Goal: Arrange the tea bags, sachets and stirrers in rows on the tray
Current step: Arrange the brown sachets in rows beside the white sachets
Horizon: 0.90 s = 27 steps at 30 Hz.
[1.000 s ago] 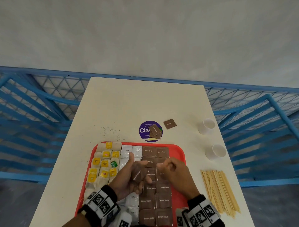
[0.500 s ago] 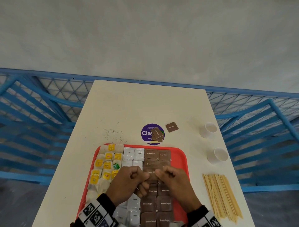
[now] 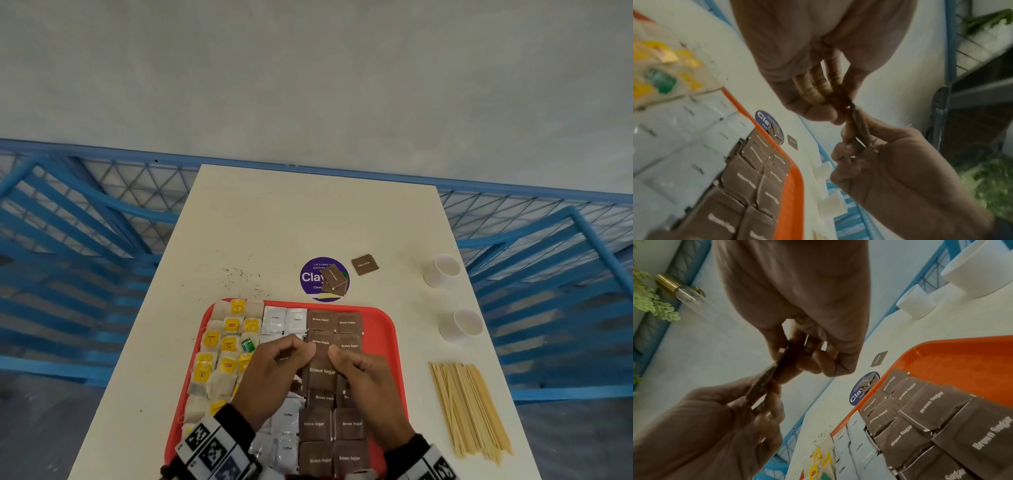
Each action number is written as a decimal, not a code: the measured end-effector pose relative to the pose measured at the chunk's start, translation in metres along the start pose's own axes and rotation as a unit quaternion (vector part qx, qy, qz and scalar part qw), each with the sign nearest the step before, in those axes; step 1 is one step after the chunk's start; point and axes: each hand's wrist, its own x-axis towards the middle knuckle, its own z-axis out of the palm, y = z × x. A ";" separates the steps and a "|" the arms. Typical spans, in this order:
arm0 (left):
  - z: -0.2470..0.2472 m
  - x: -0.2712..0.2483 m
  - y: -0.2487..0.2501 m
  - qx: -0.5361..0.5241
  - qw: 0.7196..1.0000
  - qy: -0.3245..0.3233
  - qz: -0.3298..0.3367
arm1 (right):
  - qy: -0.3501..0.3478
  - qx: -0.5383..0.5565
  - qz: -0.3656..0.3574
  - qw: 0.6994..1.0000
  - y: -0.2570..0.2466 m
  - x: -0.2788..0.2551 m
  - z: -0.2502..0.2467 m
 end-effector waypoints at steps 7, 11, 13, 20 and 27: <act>-0.004 -0.005 0.002 0.027 0.998 -0.051 -0.038 | -0.006 -0.009 0.000 1.000 0.013 0.007 -0.007; -0.007 0.002 0.007 0.011 0.999 -0.022 -0.028 | 0.057 0.013 0.019 0.998 0.010 0.011 -0.016; -0.009 0.007 0.016 -0.004 1.000 -0.004 -0.021 | 0.098 0.067 0.037 0.992 -0.001 0.013 -0.029; 0.006 0.022 0.039 0.004 1.000 -0.017 0.009 | -0.021 0.044 0.000 0.999 -0.038 0.013 -0.032; 0.001 0.012 0.014 0.010 0.999 -0.019 -0.039 | 0.031 0.010 0.054 0.998 -0.007 0.004 -0.034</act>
